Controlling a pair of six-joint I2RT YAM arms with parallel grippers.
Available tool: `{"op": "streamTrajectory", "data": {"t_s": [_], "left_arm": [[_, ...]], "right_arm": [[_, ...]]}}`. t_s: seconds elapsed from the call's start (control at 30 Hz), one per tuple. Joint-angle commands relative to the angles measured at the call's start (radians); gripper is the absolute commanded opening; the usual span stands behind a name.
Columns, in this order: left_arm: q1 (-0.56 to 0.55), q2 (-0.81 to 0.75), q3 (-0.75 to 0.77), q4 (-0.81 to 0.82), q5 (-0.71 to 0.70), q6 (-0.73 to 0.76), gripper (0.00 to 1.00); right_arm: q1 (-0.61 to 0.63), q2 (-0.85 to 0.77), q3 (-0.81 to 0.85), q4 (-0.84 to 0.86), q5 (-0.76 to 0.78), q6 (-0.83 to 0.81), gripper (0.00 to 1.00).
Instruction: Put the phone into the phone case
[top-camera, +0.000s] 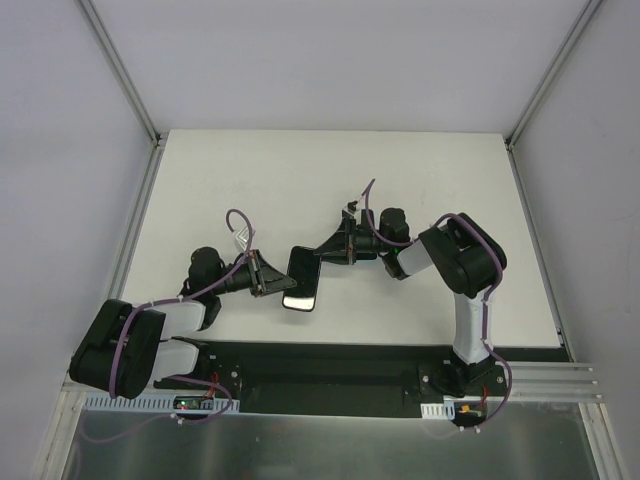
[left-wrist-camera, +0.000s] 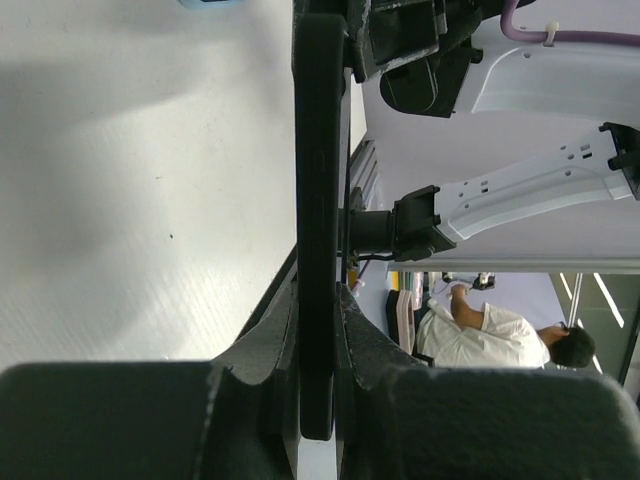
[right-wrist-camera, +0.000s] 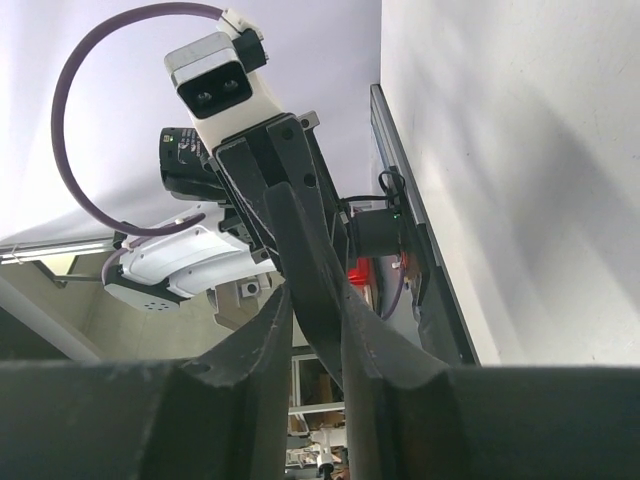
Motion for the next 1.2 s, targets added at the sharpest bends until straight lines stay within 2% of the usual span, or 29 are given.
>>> {"op": "streamTrajectory", "data": {"t_s": [0.0,0.2,0.37,0.4,0.47,0.5,0.53,0.57,0.6,0.63,0.73,0.77,0.87,0.9,0.97,1.03,1.1,1.17], "left_arm": [[-0.015,-0.003,0.046,-0.029,0.006,-0.008,0.0],[-0.015,0.004,0.054,-0.072,0.003,-0.011,0.0],[-0.018,0.018,0.066,-0.113,0.008,-0.006,0.0],[-0.018,0.021,0.066,-0.113,0.009,-0.006,0.0],[-0.018,0.026,0.065,-0.11,0.009,-0.016,0.0],[-0.018,0.026,0.065,-0.099,0.017,-0.035,0.0],[-0.018,0.024,0.063,-0.084,0.017,-0.048,0.0],[-0.018,0.023,0.063,-0.073,0.02,-0.058,0.0],[-0.018,0.018,0.063,-0.061,0.023,-0.075,0.0],[-0.018,0.009,0.066,-0.061,0.026,-0.08,0.0],[-0.018,-0.008,0.068,-0.064,0.024,-0.095,0.0],[-0.02,-0.009,0.066,-0.064,0.024,-0.1,0.0],[-0.02,-0.017,0.068,-0.07,0.028,-0.1,0.0],[-0.02,-0.017,0.066,-0.07,0.029,-0.098,0.0],[-0.02,-0.025,0.071,-0.079,0.031,-0.091,0.0],[-0.024,-0.029,0.08,-0.093,0.029,-0.071,0.0],[-0.032,-0.034,0.095,-0.163,0.02,-0.026,0.0],[-0.052,-0.052,0.121,-0.226,0.008,0.012,0.0]], "right_arm": [[0.001,-0.064,0.033,0.251,-0.024,-0.016,0.14],[0.003,-0.069,0.035,0.249,-0.027,-0.036,0.02],[0.005,-0.078,0.033,0.234,-0.029,-0.058,0.01],[0.003,-0.086,0.033,0.217,-0.032,-0.072,0.1],[0.008,-0.122,0.025,0.127,-0.038,-0.156,0.26],[0.009,-0.16,0.024,0.086,-0.042,-0.202,0.3],[0.012,-0.184,0.022,-0.032,-0.045,-0.253,0.32],[0.018,-0.207,0.022,-0.107,-0.039,-0.376,0.35],[0.023,-0.257,0.024,-0.189,-0.032,-0.441,0.35],[0.026,-0.279,0.035,-0.346,-0.024,-0.495,0.35],[0.031,-0.334,0.053,-0.558,0.002,-0.658,0.27],[0.032,-0.342,0.056,-0.567,0.005,-0.663,0.18],[0.032,-0.357,0.062,-0.573,0.005,-0.655,0.04],[0.032,-0.366,0.064,-0.577,0.01,-0.654,0.02],[0.038,-0.38,0.079,-0.634,0.028,-0.686,0.02],[0.049,-0.408,0.102,-0.772,0.048,-0.782,0.02],[0.077,-0.443,0.148,-0.967,0.114,-0.864,0.1],[0.106,-0.469,0.17,-1.051,0.17,-0.94,0.23]]}}
